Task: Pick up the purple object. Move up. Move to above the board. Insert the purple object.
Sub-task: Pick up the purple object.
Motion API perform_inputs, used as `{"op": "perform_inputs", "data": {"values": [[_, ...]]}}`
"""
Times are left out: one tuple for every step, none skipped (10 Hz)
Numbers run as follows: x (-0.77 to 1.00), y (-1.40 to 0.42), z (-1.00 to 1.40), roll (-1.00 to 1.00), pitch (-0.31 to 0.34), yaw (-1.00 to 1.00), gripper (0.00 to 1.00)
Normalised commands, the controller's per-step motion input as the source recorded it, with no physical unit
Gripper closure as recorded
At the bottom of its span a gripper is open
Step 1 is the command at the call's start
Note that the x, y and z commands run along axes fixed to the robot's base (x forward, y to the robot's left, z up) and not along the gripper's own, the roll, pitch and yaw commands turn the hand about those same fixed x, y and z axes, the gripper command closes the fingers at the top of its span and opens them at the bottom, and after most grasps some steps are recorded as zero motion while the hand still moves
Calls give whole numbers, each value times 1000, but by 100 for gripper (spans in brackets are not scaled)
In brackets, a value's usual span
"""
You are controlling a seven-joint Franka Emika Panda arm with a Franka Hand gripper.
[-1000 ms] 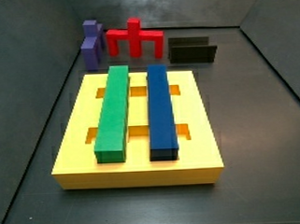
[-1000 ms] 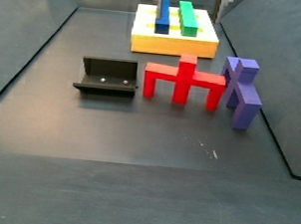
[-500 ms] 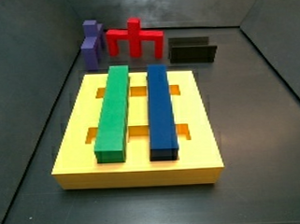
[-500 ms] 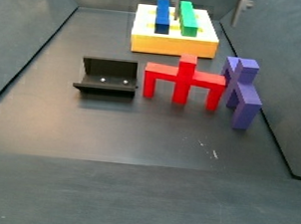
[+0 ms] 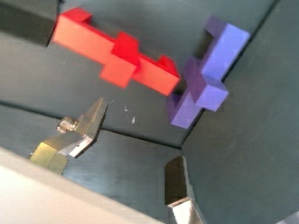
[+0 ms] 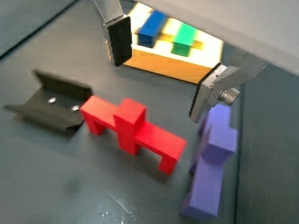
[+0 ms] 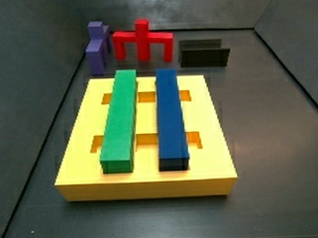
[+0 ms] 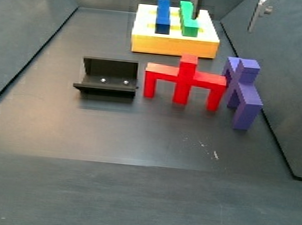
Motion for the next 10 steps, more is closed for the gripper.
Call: {"op": "perform_inputs", "data": {"values": [[-189,-14,-151,0,-16,-897,0],[-120,-29,-151,0,0,-937,0],[-77,-31,-143,0,0,-960,0],[-37,-51,-160,0,0,-966,0],[-3,-71,-154,0,0,-980,0],[0,-89,-189,0,0,-1000,0],[0,-86,-194,0,0,-1000,0],[0,-86,-226,0,0,-1000,0],[0,-74,-277,0,0,-1000,0],[0,-63,-334,-16,-4,-997,0]]}}
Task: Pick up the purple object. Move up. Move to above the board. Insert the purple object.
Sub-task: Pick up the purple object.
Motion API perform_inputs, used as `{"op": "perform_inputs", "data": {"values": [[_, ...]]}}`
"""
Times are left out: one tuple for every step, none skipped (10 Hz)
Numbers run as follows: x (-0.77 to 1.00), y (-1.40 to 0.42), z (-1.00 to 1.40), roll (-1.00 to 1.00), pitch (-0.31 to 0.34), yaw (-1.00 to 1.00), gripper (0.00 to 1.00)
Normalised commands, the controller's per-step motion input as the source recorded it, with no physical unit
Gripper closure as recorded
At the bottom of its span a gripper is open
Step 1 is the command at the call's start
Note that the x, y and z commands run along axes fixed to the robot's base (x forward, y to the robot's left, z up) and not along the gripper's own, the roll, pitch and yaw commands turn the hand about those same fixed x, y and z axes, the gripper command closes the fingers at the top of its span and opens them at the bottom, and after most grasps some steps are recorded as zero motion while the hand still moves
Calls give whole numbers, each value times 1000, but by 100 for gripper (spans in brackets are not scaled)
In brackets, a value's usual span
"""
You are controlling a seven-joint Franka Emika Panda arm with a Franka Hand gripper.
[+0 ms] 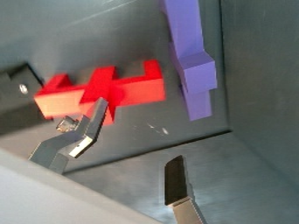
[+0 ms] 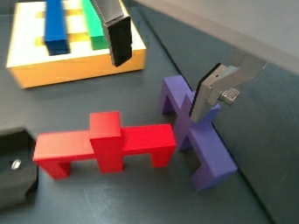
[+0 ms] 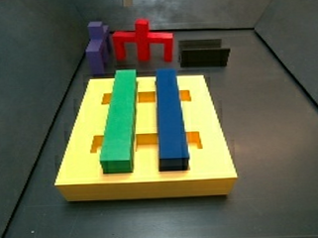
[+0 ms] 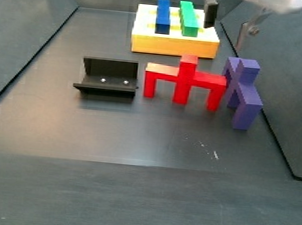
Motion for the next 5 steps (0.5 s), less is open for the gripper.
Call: {"op": "perform_inputs", "data": {"values": [[-77,-74,-346,-4,-19,-934,0],[-234,-97,-363,0,-50,-817,0],[-354,-77,-360,-31,-89,-740,0],[-420,-54,-274,-64,-111,-691,0],[-406,-31,-226,-73,-114,-709,0]]}}
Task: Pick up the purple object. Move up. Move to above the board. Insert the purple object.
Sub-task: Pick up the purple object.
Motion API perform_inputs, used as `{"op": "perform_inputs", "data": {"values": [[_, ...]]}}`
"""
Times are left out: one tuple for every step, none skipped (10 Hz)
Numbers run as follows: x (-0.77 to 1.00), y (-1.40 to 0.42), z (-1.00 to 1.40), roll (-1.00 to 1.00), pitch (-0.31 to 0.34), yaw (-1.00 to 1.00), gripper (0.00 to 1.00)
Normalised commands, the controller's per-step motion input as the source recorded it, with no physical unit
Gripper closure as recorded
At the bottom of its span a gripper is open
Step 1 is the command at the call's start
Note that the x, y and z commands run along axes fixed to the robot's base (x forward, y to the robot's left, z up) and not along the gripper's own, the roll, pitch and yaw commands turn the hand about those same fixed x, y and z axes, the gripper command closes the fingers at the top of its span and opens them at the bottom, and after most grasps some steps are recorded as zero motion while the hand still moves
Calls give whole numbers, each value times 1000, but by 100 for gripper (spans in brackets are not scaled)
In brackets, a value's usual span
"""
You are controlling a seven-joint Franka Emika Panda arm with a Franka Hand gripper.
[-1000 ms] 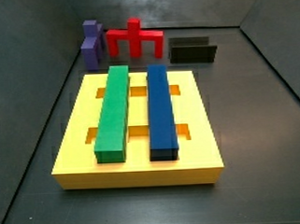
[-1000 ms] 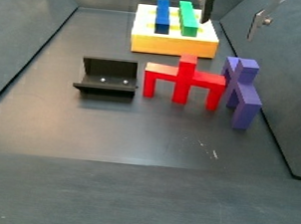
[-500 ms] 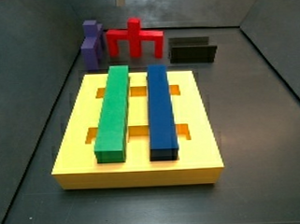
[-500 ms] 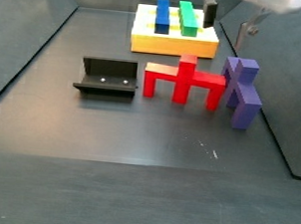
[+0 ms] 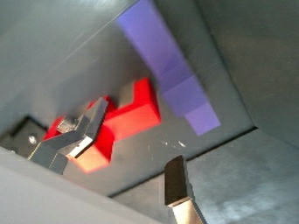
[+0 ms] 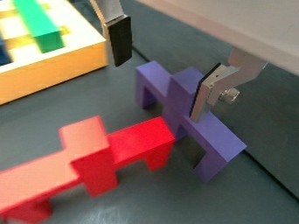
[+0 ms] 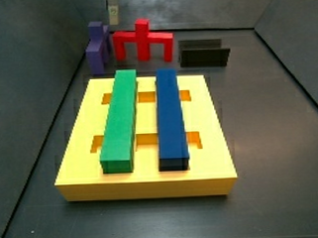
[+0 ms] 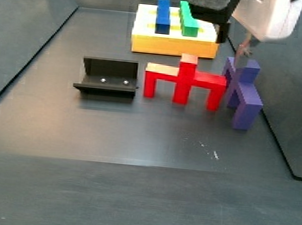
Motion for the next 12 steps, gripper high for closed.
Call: {"op": "perform_inputs", "data": {"values": [[-400,-23,-211,-69,-109,-714,0],[-406,0,-149,-43,-96,-731,0],[-383,0,-43,0,-59,-766,0],[-529,0,-49,47,-54,-626,0],[-531,0,-63,31,-100,-429,0],[-449,0,-163,53,-99,-177,0],[-120,0,-271,74,-83,60,0],[0,0,-303,93,-54,160,0],[14,0,-263,94,-36,186,0],[94,0,-174,84,0,114,0],[117,0,-183,83,0,106,0],[14,0,-163,60,0,94,0]]}}
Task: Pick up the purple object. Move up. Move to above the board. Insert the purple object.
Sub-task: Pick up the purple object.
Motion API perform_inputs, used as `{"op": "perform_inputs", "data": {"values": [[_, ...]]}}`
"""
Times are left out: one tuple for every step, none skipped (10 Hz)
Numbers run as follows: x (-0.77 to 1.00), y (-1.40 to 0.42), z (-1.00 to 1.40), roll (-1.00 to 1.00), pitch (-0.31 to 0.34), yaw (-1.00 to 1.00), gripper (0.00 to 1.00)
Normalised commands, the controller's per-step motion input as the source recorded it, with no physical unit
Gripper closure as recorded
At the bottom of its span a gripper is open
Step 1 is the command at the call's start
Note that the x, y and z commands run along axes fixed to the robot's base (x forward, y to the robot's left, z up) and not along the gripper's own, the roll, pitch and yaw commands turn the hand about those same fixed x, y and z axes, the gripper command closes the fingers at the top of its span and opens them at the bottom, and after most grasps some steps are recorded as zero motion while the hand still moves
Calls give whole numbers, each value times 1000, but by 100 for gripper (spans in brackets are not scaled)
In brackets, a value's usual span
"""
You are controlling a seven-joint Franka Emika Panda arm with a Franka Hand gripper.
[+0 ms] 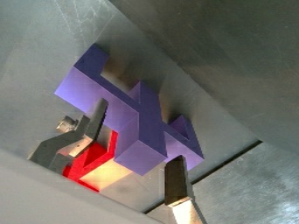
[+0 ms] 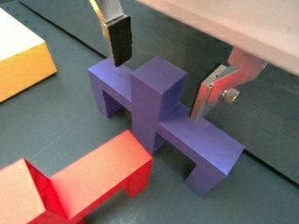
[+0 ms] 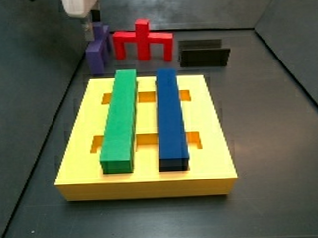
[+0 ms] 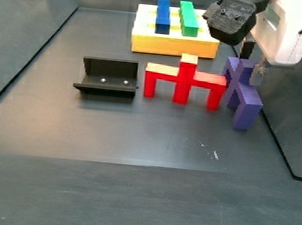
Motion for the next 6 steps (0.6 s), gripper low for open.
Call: {"op": "perform_inputs", "data": {"values": [[0,26,-97,23,0,0,0],[0,49,-60,13,0,0,0],[0,0,-29,37,0,0,0],[57,26,0,0,10,0,0],[134,154,0,-20,39,0,0],[40,114,0,-14,0,0,0]]}}
